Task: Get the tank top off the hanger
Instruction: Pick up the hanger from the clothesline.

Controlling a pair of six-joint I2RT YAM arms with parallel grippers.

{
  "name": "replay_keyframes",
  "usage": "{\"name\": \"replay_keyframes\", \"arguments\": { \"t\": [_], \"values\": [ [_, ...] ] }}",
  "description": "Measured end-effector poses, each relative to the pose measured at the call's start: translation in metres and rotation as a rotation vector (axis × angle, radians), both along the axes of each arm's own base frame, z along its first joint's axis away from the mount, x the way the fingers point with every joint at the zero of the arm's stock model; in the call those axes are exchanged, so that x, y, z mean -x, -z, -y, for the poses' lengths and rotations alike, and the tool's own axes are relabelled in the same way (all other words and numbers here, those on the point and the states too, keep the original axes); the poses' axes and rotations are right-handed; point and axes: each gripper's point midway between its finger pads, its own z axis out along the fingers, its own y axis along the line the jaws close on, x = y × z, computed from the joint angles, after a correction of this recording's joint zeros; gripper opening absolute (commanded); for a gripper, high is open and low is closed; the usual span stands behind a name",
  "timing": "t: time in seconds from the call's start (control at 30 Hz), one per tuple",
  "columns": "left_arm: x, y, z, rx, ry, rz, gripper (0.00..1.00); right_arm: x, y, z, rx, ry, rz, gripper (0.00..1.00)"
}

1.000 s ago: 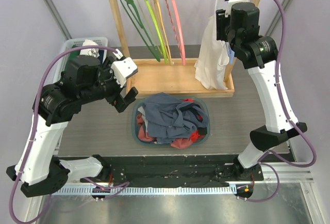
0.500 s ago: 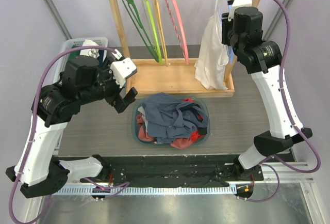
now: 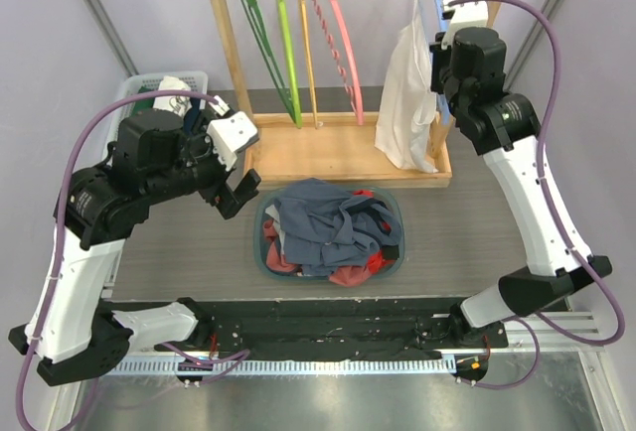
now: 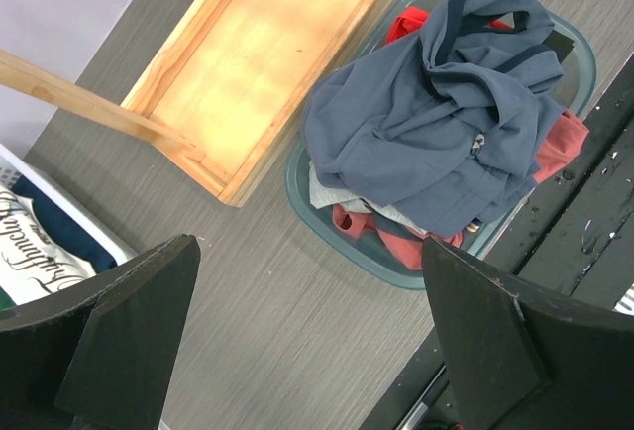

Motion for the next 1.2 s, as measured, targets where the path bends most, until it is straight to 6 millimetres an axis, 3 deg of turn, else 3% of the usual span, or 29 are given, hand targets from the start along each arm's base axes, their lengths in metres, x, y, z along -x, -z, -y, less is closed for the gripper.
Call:
{"name": "replay_keyframes", "arguments": {
  "t": [0.3, 0.63, 1.03, 1.2],
  "values": [
    [0.001, -0.002, -0.002, 0.004, -0.006, 0.006, 1.00, 0.017, -0.016, 0.024, 0.012, 0.012, 0.130, 0.01],
    [0.000, -0.002, -0.004, 0.006, -0.011, 0.006, 1.00, 0.005, -0.026, 0.035, 0.038, 0.003, 0.195, 0.01],
    [0.000, -0.003, -0.006, 0.008, -0.018, 0.010, 1.00, -0.011, -0.025, 0.030, 0.037, -0.032, 0.280, 0.01],
    [0.000, -0.003, -0.006, 0.007, -0.018, 0.010, 1.00, -0.006, -0.029, 0.025, 0.027, -0.073, 0.352, 0.01]
  ]
}}
